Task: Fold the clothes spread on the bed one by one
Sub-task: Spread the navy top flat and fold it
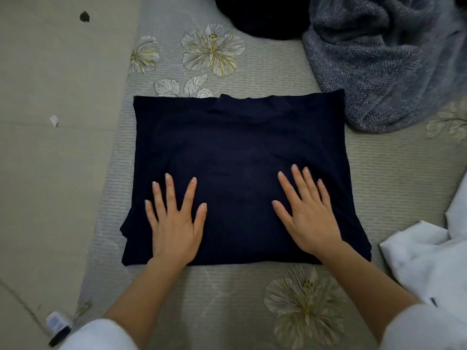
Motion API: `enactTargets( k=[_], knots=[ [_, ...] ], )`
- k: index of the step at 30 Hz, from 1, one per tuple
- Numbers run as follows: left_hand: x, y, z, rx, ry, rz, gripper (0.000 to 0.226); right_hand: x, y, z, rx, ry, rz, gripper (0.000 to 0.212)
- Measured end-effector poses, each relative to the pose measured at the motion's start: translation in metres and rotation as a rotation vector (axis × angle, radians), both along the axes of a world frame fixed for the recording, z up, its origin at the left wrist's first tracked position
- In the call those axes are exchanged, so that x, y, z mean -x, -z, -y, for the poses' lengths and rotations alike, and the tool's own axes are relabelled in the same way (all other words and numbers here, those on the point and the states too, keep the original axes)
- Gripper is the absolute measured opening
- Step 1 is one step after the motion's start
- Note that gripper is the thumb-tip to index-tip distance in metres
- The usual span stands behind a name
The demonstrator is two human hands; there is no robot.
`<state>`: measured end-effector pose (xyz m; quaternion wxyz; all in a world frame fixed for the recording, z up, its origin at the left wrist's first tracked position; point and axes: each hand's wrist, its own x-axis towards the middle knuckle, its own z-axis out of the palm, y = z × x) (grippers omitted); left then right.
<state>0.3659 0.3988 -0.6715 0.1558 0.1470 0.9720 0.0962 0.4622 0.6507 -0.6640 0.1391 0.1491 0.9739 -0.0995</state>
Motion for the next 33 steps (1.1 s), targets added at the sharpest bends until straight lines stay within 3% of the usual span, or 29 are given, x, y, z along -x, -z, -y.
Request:
enactTargets(
  k=[4,9,13,15,18,22,25,29,33],
  knots=[
    [-0.015,-0.005,0.024,0.044,-0.098,0.015,0.062,-0.031,-0.001,-0.012,-0.039,0.085,0.057,0.064],
    [-0.031,-0.017,0.015,0.03,-0.163,0.101,0.071,-0.054,-0.013,-0.016,0.098,0.298,0.001,0.065],
    [-0.069,-0.028,-0.035,-0.175,0.121,0.086,0.067,-0.062,-0.025,-0.033,0.275,0.66,-0.191,0.073],
    [-0.097,-0.026,-0.064,-0.232,0.342,0.139,0.073,-0.067,-0.028,-0.045,0.397,0.824,-0.169,0.074],
    [-0.117,-0.022,-0.09,-0.103,0.464,0.143,0.081,-0.07,-0.031,-0.059,0.554,0.909,-0.067,0.06],
    [-0.106,-0.029,-0.088,0.055,0.532,0.084,0.084,-0.072,-0.038,-0.061,0.652,0.91,0.017,0.017],
    [-0.093,-0.042,-0.076,0.097,0.653,0.096,0.076,-0.076,-0.051,-0.059,0.735,0.881,0.183,0.018],
    [-0.09,-0.054,-0.038,0.175,0.81,0.105,0.064,-0.094,-0.07,-0.048,0.876,0.774,0.601,0.023],
    [-0.112,-0.063,0.004,0.145,0.84,-0.003,0.085,-0.12,-0.069,-0.013,0.898,0.594,0.845,0.024]
  ],
)
